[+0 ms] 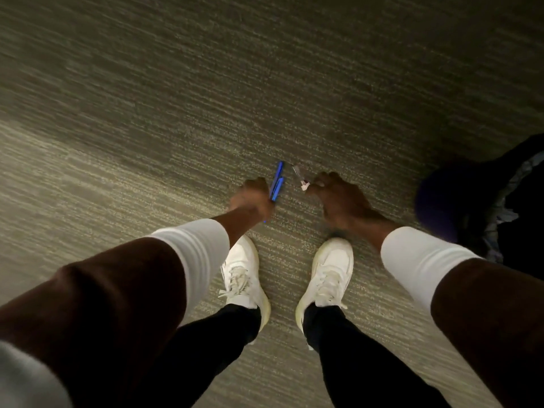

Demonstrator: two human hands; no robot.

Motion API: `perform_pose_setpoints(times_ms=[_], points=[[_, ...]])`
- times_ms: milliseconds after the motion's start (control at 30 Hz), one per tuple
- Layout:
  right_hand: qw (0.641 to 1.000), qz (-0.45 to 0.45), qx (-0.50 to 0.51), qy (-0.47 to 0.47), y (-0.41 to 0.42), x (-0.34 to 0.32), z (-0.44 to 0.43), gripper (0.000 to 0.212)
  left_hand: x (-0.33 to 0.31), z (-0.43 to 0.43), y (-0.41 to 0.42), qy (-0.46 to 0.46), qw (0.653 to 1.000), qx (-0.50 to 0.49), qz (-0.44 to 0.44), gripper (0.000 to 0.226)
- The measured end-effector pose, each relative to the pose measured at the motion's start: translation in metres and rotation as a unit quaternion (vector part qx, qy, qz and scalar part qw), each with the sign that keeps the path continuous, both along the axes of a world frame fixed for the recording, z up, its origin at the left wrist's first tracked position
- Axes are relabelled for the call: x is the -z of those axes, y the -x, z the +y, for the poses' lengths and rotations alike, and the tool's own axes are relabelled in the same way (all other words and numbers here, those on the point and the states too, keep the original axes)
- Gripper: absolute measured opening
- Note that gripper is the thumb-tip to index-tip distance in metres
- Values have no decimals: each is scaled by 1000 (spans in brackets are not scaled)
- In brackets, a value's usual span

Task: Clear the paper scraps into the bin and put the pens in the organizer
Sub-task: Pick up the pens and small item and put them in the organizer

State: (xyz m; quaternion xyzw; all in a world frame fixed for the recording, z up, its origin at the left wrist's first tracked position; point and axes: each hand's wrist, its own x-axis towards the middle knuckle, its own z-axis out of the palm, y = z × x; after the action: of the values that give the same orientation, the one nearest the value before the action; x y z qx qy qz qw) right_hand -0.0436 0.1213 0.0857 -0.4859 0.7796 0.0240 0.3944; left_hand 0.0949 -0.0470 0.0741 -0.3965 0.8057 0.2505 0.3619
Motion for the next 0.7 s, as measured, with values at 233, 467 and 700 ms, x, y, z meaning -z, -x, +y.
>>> perform_pose_setpoints(times_ms=[233,467,700], points=[[986,36,-153,51,19,73,-25,57,80,-7,11,-3,999,-10,33,69],[973,93,-210,40,24,89,-36,47,104,8,8,37,997,-54,51,64],[984,101,-141,31,19,95,-30,51,103,9,7,37,997,-56,44,47]])
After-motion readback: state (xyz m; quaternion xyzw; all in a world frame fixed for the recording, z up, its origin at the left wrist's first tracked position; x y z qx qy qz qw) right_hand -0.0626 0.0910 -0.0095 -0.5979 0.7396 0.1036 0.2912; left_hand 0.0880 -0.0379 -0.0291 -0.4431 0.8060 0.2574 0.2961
